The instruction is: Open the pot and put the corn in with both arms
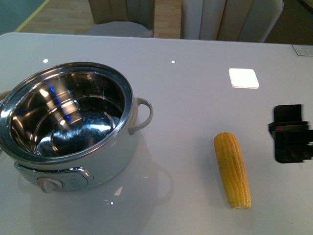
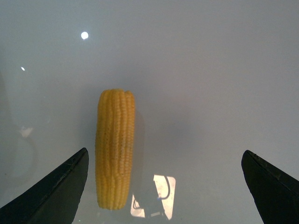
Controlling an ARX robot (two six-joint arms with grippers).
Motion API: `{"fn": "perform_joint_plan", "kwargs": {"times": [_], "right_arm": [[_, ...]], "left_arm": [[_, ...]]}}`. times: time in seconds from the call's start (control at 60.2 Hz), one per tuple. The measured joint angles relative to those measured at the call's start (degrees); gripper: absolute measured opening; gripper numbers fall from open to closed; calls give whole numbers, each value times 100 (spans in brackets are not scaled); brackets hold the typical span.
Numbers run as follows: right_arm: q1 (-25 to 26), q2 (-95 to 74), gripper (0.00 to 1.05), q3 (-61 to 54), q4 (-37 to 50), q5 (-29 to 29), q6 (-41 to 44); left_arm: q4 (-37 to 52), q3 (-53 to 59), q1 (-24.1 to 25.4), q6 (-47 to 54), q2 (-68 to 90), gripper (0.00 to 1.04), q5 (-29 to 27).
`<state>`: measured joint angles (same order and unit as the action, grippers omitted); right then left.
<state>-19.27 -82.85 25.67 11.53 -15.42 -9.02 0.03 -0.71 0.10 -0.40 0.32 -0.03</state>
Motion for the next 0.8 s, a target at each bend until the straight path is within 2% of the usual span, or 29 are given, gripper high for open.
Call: {"fn": "perform_joint_plan", "kwargs": {"times": [0.183, 0.282, 0.581, 0.73, 0.797], "right_arm": [[-90, -1873, 96, 739, 837, 151, 0], [-129, -2632, 96, 1091, 955, 258, -44], [-306, -4286, 96, 2190, 540, 374, -254], [-343, -4568, 96, 2277, 295, 317, -264], [-365, -4599, 89, 2277, 208, 330, -258]], "left_arm": [[0, 0, 0, 0, 0, 98, 2], [0, 0, 0, 0, 0, 98, 2], [0, 0, 0, 0, 0, 98, 0], [0, 0, 0, 0, 0, 98, 2], [0, 0, 0, 0, 0, 98, 2]]}}
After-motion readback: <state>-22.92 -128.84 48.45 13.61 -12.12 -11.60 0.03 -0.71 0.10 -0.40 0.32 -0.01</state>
